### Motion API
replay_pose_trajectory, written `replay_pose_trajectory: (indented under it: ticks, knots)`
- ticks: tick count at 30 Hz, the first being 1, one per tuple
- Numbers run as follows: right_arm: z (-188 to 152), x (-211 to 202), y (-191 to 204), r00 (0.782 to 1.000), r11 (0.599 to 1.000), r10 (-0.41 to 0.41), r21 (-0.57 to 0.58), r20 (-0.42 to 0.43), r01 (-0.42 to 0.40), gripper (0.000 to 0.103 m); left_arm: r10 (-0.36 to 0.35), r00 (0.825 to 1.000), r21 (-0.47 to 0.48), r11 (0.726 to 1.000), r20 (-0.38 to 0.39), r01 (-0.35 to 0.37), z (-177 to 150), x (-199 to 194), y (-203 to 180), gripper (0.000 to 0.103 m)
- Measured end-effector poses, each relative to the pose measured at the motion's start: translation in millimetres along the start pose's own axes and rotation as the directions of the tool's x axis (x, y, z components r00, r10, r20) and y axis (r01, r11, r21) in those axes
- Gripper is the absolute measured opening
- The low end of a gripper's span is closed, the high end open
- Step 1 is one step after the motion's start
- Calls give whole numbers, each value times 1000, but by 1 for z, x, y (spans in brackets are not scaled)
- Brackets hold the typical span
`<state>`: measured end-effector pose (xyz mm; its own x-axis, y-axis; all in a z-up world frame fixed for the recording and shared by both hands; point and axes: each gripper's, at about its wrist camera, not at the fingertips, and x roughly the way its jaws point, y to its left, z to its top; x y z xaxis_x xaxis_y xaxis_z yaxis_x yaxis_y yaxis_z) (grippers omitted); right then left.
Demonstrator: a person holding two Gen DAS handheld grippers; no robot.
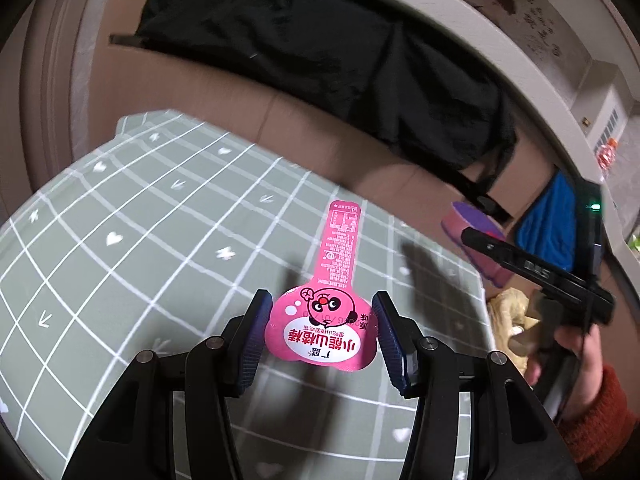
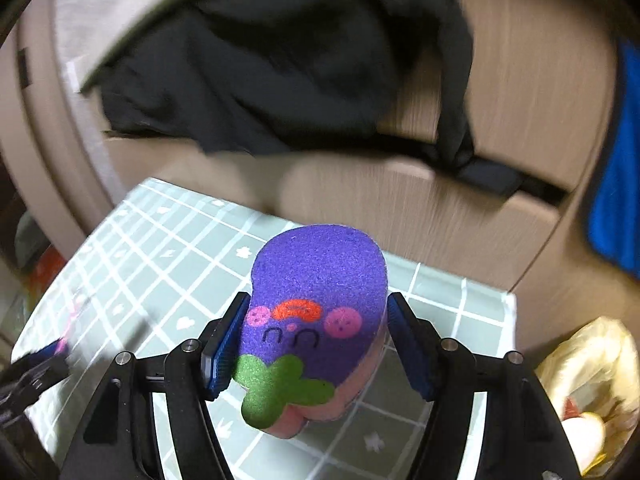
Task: Collect trash
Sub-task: 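Grasp the pink snack stick with the left tool while the right tool grasps the purple sponge, then lift the pink stick and purple sponge and carry them over the bin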
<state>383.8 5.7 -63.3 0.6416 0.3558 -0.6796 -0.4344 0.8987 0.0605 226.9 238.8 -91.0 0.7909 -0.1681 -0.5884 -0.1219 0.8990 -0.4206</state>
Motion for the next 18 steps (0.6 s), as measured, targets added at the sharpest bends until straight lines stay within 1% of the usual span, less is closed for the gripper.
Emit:
replay_pose_trajectory:
  ticks: [2, 7, 11, 16, 18]
  knots:
    - [0, -26, 2, 999, 999, 18, -35, 40, -17, 65, 1, 1000, 36, 999, 26, -2, 2, -8, -19, 53]
    - [-5, -75, 2, 992, 995, 57, -83, 110, -48, 65, 3, 996, 98, 995, 87, -11, 9, -26, -61, 53]
    - [-14, -113, -15, 984, 995, 77, -71, 159, -67, 65, -4, 992, 145, 989, 125, -14, 14, -38, -92, 53]
    - [-28, -156, -40, 972, 997, 73, -44, 221, -65, 65, -33, 985, 211, 977, 168, -4, 17, -46, -141, 53]
    - [-35, -173, -52, 968, 998, 63, -26, 244, -59, 65, -48, 984, 238, 971, 174, 5, 17, -46, -160, 53]
